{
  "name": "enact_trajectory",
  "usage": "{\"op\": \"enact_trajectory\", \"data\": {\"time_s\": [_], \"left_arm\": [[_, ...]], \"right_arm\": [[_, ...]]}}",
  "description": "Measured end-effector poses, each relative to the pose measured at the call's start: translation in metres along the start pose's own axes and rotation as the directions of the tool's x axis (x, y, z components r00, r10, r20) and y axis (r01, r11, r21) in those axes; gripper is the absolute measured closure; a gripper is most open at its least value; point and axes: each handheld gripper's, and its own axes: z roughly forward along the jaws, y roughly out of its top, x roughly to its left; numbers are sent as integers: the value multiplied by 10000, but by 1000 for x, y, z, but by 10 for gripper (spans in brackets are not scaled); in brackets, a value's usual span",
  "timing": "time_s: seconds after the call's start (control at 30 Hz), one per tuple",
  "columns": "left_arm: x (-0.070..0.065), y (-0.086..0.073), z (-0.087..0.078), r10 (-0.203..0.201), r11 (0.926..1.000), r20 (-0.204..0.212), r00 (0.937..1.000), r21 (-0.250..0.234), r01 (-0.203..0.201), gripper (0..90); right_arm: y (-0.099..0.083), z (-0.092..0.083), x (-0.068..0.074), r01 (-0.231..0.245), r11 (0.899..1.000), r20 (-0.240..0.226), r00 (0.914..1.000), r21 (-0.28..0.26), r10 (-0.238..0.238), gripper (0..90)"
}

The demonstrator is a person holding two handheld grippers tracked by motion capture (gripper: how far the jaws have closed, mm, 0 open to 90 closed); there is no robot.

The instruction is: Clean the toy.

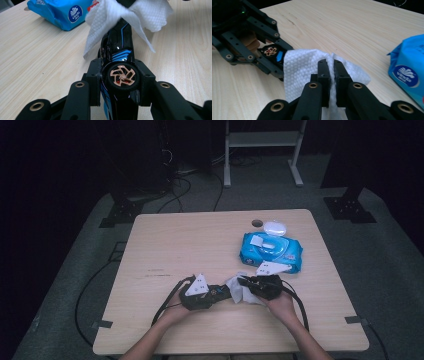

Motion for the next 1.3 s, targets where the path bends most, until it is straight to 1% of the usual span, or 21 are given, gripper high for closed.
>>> {"op": "enact_trajectory", "data": {"time_s": [0.07, 0.13, 0.17, 0.27, 0.3, 0.33, 0.37, 0.4, 0.53, 0.57, 0.6, 0.63, 0.77, 0.8, 0.87, 0.9, 0.97, 1.1, 1.17, 1.23, 1.3], "left_arm": [[0, 0, 0, -7, 10000, -3, 10000, 0, 7, 628], [0, 0, 0, -6, 10000, -6, 10000, -1, 6, 628], [0, 0, 0, 11, 10000, 2, 10000, 10, -11, 628], [0, 0, 0, 10, 10000, 5, 10000, 5, -10, 628], [0, 0, 0, 18, 10000, 7, 10000, 6, -18, 628], [0, 0, 0, 18, 10000, 7, 10000, 6, -18, 628], [0, 0, 0, 16, 10000, 15, 10000, -2, -16, 628], [0, 0, 0, 16, 10000, 15, 10000, -2, -16, 628], [0, 0, 0, -2, 10000, 3, 10000, -7, 2, 628], [0, 1, 1, 3, 10000, -8, 10000, -3, -3, 628], [0, 1, 1, 24, 10000, -11, 10000, 7, -24, 628], [0, 1, 1, 15, 10000, -11, 10000, 9, -15, 628], [0, 1, 2, 7, 10000, -3, 10000, 1, -7, 628], [0, 1, 2, 7, 10000, -5, 10000, 2, -7, 628], [0, 1, 2, 2, 10000, -2, 10000, 7, -2, 628], [0, 1, 2, -30, 10000, 3, 10000, 8, 30, 628], [0, 1, 2, 3, 10000, -13, 10000, 2, -3, 628], [0, 1, 2, 2, 10000, -3, 10000, 11, -2, 628], [0, 1, 2, 43, 10000, -4, 10000, 21, -43, 628], [0, 2, 2, 27, 10000, -4, 10000, 19, -27, 629], [0, 2, 1, 0, 10000, 21, 10000, 52, 0, 629]], "right_arm": [[1, 3, 4, 21, 10000, -218, 9998, -42, -22, 852], [2, 4, 7, 133, 9999, -283, 9995, -45, -134, 852], [4, 7, 12, 356, 9994, -377, 9987, -6, -356, 852], [4, 8, 11, 417, 9991, -306, 9987, 29, -416, 852], [4, 6, 8, 354, 9994, -141, 9993, 43, -354, 853], [4, 6, 8, 354, 9994, -141, 9993, 43, -354, 853], [3, 4, 4, 166, 9999, -23, 9999, 46, -166, 853], [3, 3, 3, 86, 10000, -45, 10000, 50, -86, 854], [5, 7, 8, 213, 9998, -159, 9996, 64, -212, 855], [7, 9, 10, 238, 9997, -298, 9993, 71, -235, 856], [11, 14, 17, 370, 9993, -535, 9979, 95, -364, 856], [12, 16, 20, 479, 9988, -627, 9969, 124, -471, 856], [18, 33, 39, 780, 9969, -1216, 9896, 86, -764, 856], [20, 36, 43, 830, 9965, -1321, 9879, 100, -809, 856], [22, 40, 47, 1083, 9940, -1332, 9855, 132, -1056, 856], [23, 41, 47, 1110, 9937, -1338, 9851, 167, -1078, 856], [23, 40, 44, 1105, 9937, -1294, 9858, 192, -1071, 856], [18, 27, 28, 1037, 9941, -649, 9927, 309, -1015, 856], [13, 17, 18, 764, 9967, -423, 9963, 284, -752, 856], [8, 7, 8, 633, 9976, -95, 9980, 268, -631, 856], [5, 1, 2, 525, 9983, 92, 9986, 236, -527, 855]]}}
